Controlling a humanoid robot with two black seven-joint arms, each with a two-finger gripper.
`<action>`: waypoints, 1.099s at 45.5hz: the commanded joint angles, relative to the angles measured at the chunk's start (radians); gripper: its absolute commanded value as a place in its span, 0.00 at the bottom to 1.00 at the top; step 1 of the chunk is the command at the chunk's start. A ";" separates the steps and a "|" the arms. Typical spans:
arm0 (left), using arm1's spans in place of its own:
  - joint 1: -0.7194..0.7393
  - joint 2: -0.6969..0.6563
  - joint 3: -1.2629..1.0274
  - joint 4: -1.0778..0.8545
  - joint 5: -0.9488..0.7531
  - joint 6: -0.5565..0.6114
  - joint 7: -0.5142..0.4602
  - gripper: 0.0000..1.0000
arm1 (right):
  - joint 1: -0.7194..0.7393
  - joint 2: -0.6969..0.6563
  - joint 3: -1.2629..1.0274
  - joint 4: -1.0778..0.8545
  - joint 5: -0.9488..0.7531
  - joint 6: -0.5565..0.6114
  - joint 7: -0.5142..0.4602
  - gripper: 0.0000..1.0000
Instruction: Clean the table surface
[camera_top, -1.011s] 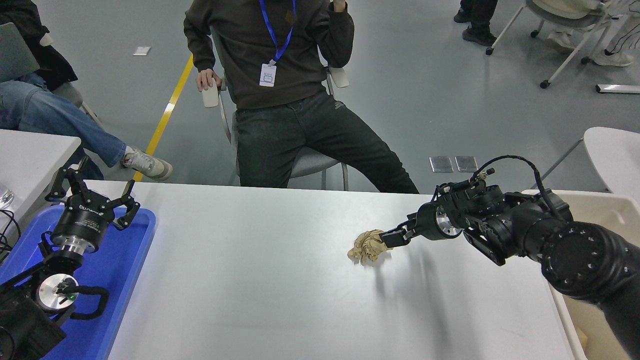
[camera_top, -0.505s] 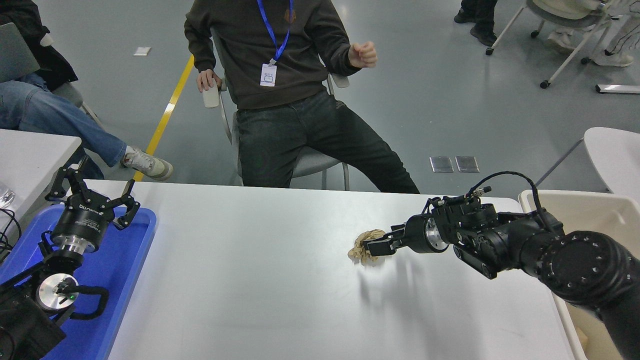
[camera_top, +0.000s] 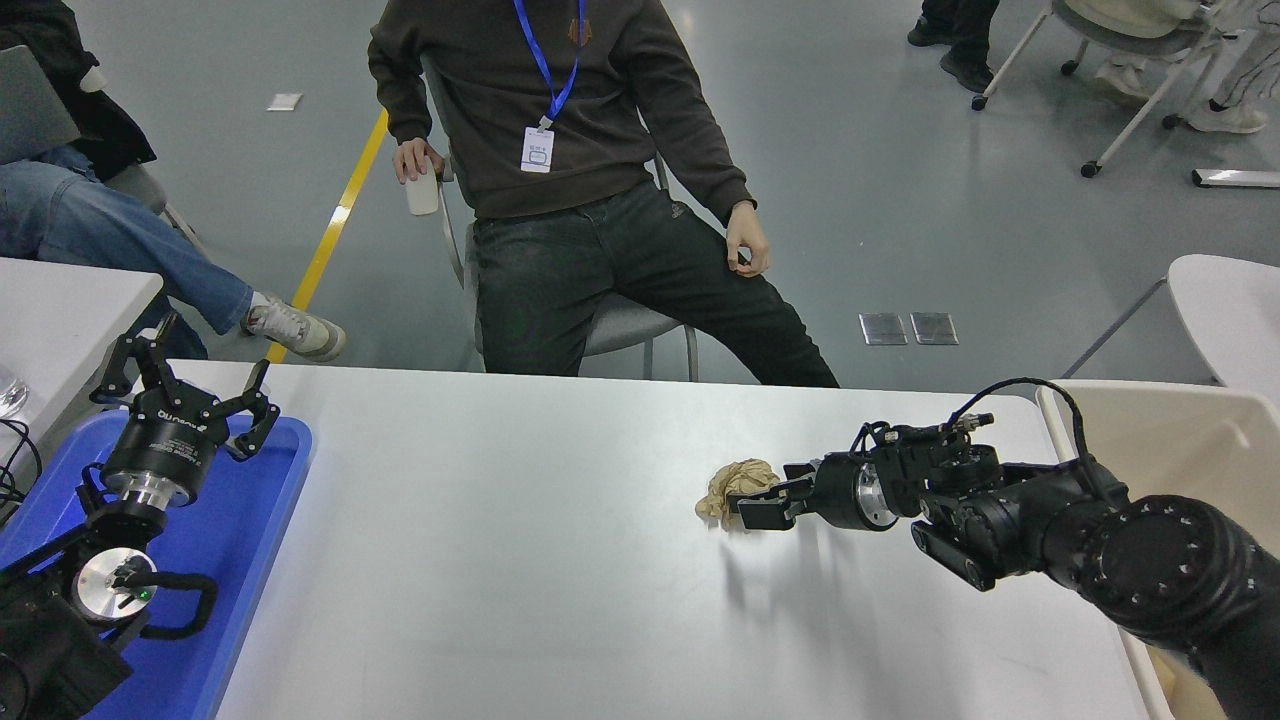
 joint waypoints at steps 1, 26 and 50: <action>0.000 0.000 0.000 -0.001 0.000 0.000 0.000 1.00 | -0.030 0.000 0.004 -0.018 0.003 -0.056 0.000 0.98; 0.000 0.000 0.000 0.001 0.000 0.001 0.000 1.00 | -0.036 0.000 0.027 0.062 0.010 -0.144 0.006 0.98; 0.000 0.000 0.000 -0.001 0.000 0.000 0.000 1.00 | -0.065 0.000 0.025 0.046 0.007 -0.203 0.002 0.89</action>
